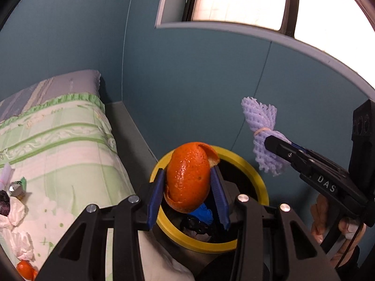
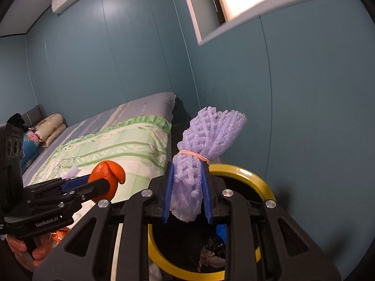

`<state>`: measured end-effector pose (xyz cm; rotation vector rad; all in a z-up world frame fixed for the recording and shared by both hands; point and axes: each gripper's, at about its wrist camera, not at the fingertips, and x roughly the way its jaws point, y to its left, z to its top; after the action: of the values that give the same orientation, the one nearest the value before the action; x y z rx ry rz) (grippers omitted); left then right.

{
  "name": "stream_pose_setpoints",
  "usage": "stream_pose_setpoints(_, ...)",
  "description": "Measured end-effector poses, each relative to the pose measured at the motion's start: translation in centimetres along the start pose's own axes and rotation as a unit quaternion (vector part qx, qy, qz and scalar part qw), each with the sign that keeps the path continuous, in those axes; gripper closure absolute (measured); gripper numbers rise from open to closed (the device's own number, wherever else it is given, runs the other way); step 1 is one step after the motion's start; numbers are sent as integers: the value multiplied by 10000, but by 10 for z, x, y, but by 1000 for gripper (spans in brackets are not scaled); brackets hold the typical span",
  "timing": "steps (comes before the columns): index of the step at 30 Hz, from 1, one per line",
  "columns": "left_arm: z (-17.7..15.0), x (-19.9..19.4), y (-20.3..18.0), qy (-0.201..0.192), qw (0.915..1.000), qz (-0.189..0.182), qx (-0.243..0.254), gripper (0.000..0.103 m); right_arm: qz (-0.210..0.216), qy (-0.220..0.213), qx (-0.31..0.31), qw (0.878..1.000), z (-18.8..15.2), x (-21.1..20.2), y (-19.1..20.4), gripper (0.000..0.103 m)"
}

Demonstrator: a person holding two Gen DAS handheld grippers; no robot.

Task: Collect trash
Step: 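Carry the orange peel and foam net over the bin with both tools, then open both tools to drop the peel and net into the bin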

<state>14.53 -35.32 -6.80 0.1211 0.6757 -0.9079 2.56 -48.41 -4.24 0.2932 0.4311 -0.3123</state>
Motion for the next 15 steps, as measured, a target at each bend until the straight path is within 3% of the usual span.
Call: stream_pose_setpoints(15, -23, 66, -2, 747, 9971, -133, -116, 65, -61, 501, 439, 9978, -21, 35, -34, 80)
